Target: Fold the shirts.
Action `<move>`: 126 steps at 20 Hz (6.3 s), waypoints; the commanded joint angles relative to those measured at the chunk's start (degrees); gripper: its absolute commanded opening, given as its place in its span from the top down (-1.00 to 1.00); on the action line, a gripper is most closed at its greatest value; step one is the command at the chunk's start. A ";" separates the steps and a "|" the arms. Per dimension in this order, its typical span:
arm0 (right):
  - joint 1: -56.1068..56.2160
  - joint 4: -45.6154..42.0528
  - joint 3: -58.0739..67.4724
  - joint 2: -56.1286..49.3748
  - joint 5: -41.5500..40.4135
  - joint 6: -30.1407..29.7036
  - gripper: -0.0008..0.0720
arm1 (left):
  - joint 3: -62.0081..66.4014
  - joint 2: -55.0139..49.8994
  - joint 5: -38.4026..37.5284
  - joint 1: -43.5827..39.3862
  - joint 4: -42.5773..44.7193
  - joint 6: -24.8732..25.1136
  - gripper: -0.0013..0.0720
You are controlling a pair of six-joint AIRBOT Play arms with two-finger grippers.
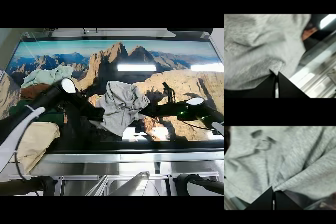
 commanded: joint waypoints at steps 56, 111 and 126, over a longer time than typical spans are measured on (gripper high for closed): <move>-35.04 -10.97 7.19 -5.62 -3.04 6.56 -0.77 | -8.76 -13.73 8.72 7.93 -15.96 7.43 0.03; -26.67 -5.95 12.46 -9.90 4.13 4.63 0.93 | -9.90 -13.09 14.95 6.08 -14.45 2.21 0.44; -27.23 -5.73 15.82 -2.56 14.91 2.58 0.94 | -8.57 0.37 3.06 16.59 -28.09 14.40 0.94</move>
